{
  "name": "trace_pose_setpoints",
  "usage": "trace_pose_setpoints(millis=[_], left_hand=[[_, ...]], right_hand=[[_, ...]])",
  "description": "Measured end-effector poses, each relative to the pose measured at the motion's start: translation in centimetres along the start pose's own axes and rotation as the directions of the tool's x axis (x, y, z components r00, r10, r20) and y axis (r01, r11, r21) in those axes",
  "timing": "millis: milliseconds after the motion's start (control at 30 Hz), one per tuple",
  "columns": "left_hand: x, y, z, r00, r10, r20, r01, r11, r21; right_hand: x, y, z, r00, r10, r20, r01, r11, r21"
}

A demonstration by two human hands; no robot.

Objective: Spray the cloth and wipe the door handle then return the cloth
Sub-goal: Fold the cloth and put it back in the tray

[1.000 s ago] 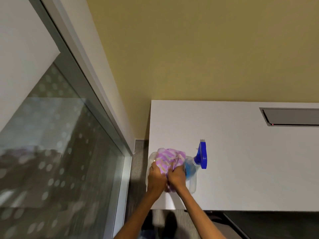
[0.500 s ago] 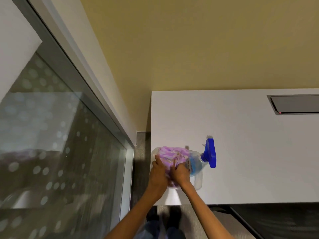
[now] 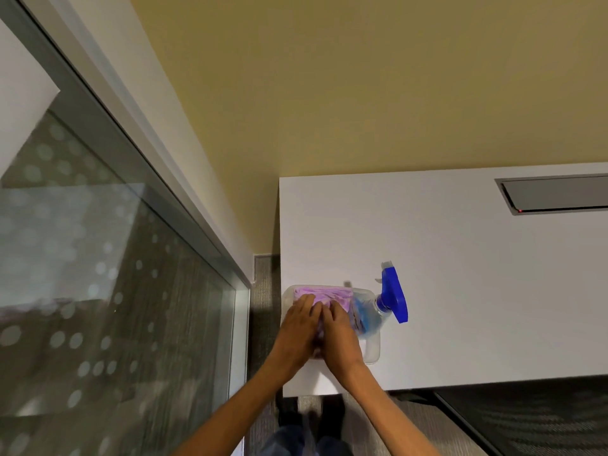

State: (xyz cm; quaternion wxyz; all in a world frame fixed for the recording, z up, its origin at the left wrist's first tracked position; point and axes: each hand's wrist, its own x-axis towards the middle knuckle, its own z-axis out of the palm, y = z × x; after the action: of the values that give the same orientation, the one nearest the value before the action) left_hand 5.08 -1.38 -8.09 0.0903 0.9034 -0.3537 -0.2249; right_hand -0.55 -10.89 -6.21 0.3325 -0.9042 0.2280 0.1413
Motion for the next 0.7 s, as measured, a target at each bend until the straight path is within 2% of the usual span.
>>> trace_pose_setpoints(millis=[133, 200, 400, 500, 700], left_hand=[[0.7, -0.4, 0.4, 0.999, 0.021, 0.039, -0.025, 0.994, 0.11], [0.9, -0.4, 0.8, 0.998, 0.009, 0.06, -0.018, 0.989, 0.15], [0.8, -0.8, 1.6, 0.991, -0.053, 0.123, 0.036, 0.99, 0.138], [0.9, -0.8, 1.6, 0.991, -0.056, 0.122, 0.038, 0.989, 0.142], [0.6, 0.0, 1.9, 0.996, -0.081, 0.034, 0.077, 0.992, 0.104]], right_hand=[[1.1, 1.0, 0.9, 0.998, 0.019, 0.058, -0.019, 1.0, 0.01], [1.4, 1.3, 1.3, 0.999, 0.035, 0.037, -0.036, 0.999, 0.023], [2.0, 1.8, 2.0, 0.998, 0.027, 0.053, -0.022, 0.995, -0.094], [2.2, 1.8, 2.0, 0.998, 0.019, 0.063, -0.008, 0.986, -0.168], [1.8, 2.0, 1.9, 0.999, 0.005, 0.032, 0.001, 0.984, -0.18]])
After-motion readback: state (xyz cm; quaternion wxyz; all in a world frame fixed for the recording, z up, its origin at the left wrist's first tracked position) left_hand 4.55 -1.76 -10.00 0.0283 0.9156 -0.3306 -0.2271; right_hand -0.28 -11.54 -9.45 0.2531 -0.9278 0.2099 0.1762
